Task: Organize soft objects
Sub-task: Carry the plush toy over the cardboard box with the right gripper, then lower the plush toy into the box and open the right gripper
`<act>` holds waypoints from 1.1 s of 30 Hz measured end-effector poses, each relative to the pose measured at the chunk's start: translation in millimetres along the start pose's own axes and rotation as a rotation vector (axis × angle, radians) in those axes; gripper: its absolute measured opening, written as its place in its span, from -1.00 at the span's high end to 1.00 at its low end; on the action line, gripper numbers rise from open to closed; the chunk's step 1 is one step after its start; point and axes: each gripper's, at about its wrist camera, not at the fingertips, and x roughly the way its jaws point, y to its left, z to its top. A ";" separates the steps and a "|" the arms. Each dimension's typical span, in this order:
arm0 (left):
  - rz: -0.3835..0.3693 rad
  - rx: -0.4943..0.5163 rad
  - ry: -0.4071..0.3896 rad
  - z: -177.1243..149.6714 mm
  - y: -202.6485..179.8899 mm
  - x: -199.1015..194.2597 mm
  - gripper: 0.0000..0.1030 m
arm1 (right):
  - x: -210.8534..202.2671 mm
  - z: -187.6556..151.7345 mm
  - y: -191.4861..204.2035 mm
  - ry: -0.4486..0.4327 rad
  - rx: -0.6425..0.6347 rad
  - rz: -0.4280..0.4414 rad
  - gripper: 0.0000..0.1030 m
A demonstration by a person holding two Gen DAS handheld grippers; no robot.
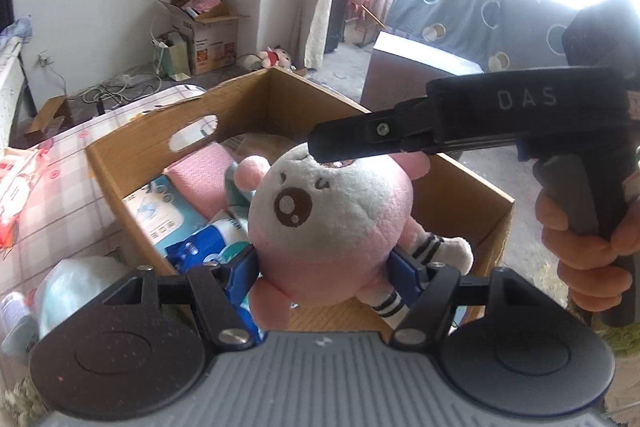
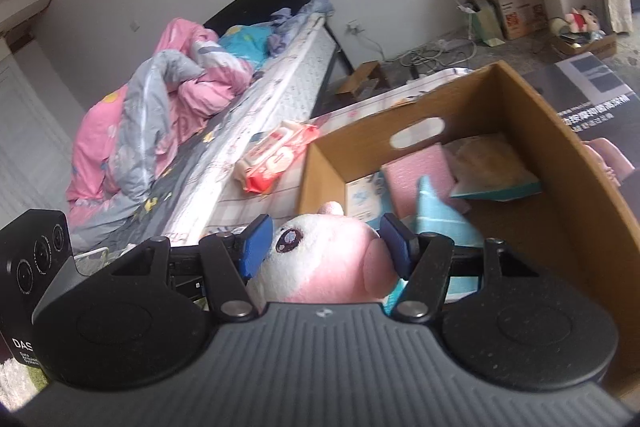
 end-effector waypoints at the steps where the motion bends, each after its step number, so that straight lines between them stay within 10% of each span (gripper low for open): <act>1: -0.012 0.001 0.021 7.6 -2.2 12.8 -0.36 | 1.4 4.1 -13.3 0.000 0.014 -0.014 -0.16; 7: -0.061 0.011 0.125 48.1 -2.0 87.0 -0.37 | 14.6 31.9 -70.8 -0.013 0.037 -0.083 -0.16; 16: 0.059 0.106 0.209 53.4 -7.2 154.0 -0.43 | 44.8 44.1 -115.1 -0.037 -0.012 -0.205 -0.16; 33: 0.144 -0.020 0.036 32.2 40.6 16.3 -0.43 | 37.4 39.4 -96.0 -0.019 -0.066 -0.261 -0.05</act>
